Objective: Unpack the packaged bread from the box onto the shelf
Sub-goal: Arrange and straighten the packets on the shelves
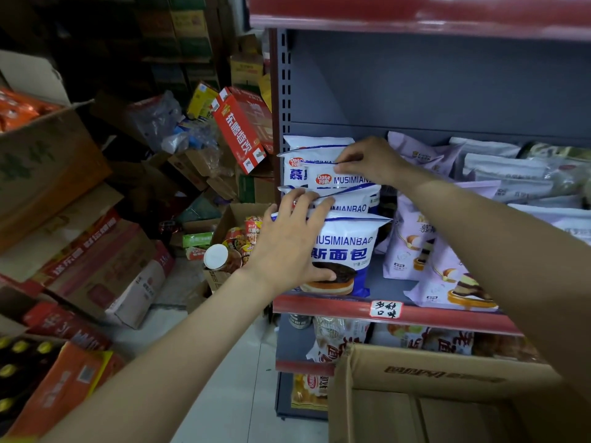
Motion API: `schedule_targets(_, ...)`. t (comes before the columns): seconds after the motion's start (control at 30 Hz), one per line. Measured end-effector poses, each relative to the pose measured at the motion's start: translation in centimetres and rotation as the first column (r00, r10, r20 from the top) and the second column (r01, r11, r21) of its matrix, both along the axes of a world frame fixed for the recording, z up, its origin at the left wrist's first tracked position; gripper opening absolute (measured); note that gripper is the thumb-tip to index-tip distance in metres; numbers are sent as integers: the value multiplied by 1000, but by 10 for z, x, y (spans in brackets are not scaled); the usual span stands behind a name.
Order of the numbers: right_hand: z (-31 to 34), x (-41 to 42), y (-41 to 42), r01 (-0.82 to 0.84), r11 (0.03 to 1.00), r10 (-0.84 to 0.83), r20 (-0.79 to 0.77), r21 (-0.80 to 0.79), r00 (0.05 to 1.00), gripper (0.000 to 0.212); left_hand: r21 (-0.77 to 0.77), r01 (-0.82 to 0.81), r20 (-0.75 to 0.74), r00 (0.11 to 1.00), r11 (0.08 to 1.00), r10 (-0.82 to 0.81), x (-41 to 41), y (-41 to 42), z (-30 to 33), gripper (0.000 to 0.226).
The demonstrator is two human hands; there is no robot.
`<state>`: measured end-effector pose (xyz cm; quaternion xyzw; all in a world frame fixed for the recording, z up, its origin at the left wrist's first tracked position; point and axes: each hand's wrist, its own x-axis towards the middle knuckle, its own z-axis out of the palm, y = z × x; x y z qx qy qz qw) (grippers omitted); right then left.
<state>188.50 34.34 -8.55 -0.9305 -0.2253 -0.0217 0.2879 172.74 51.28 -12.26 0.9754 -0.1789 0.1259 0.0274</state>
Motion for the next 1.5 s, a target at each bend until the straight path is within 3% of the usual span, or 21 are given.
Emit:
schedule_targets(0.5,-7,-4,28,-20,982,13,36,189,999,18,18,-1,11,1000,1000,1,3,0,1,109)
schedule_targets(0.73,-6,-11,22,-121,992,121,28,17,992,26,21,-1,6,1000,1000,1,3,0,3,111)
schedule_targets(0.83,-6,-2,18,-118,980,146,177,-159,973,27,10,-1,-11,1000,1000,1,4,0,4,110)
schedule_targets(0.93,3,9,18,-66,987,107,292,-147,950,31,8,-5,-29,1000,1000,6,7,1,4,111)
schedule_targets(1.0,8,18,17,-86,986,119,237,-142,964,30,10,-11,-26,1000,1000,12,9,1,3,111)
schedule_targets(1.13,6,28,17,-119,946,138,44,-301,989,31,34,-24,-4,1000,999,24,10,1,3,109)
schedule_targets(1.37,1,21,12,3,993,22,214,-114,977,28,43,-19,26,1000,999,18,9,0,2,106)
schedule_targets(1.5,-5,25,11,54,989,-18,251,-137,968,29,32,-21,25,999,999,20,14,-1,1,105)
